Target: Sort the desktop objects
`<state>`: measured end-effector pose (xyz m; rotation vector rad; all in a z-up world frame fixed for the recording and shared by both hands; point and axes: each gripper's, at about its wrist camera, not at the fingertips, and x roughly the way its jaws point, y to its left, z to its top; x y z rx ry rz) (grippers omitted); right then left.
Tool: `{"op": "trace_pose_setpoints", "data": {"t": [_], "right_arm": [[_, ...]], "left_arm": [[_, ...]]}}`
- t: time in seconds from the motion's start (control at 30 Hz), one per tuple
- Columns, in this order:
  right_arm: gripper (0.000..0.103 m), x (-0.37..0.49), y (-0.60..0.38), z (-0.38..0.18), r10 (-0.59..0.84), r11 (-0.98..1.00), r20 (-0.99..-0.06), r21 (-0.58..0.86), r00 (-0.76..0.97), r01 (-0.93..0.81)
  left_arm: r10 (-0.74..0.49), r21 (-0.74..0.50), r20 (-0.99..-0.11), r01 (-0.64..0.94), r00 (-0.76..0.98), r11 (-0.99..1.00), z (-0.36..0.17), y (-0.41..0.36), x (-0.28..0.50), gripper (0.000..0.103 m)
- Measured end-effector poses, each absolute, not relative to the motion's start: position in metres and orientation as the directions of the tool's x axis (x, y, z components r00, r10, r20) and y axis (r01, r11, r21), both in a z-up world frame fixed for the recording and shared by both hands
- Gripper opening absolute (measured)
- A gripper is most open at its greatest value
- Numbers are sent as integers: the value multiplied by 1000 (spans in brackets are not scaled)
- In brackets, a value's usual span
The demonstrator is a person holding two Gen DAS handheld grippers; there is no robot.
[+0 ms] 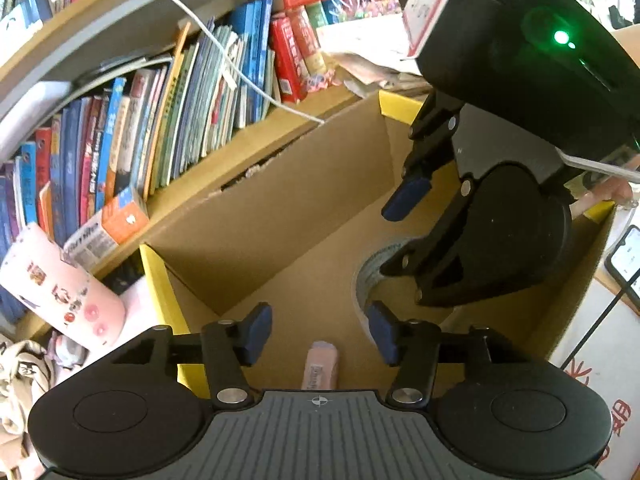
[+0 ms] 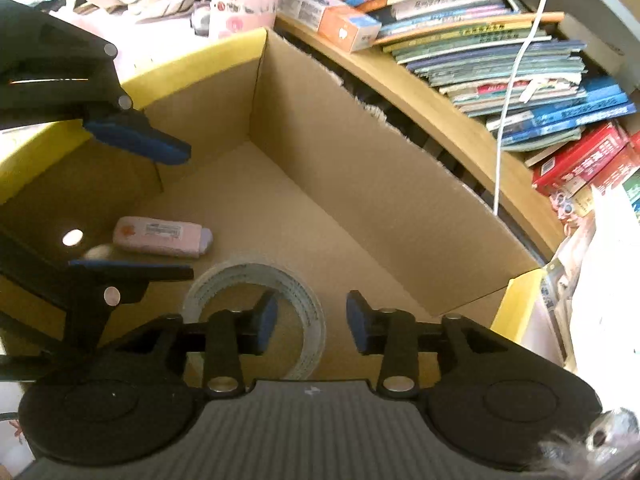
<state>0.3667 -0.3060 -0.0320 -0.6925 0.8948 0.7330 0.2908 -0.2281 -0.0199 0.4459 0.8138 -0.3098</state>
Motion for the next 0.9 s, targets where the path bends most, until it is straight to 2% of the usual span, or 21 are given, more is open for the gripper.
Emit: {"op": "trace_pose_setpoints", "data": {"t": [0.07,0.13,0.23,0.53,0.67,0.9], "right_arm": [[38,362,-308,-27,275,567,-858,-220,434,-794],[43,355,-311,-21,287,570,-849,-220,443,-791],[46,349,-315,-11,311,575,-835,-215,454,-789],[52,319,-341,28,383,624,-779,-179,497,-761],[53,301,-353,40,396,651,-758,-165,518,-740],[53,271,-367,53,385,699,-739,-158,553,-698]], "left_arm": [[-96,269,-744,428,661,863,-16,-230,287,55],[-95,280,-731,424,676,861,-11,-231,281,57],[-97,293,-709,417,699,861,-3,-232,270,64],[-129,272,-643,382,755,883,29,-219,234,74],[-149,248,-614,369,775,896,41,-210,216,77],[-195,201,-577,369,793,907,54,-196,189,78]]}}
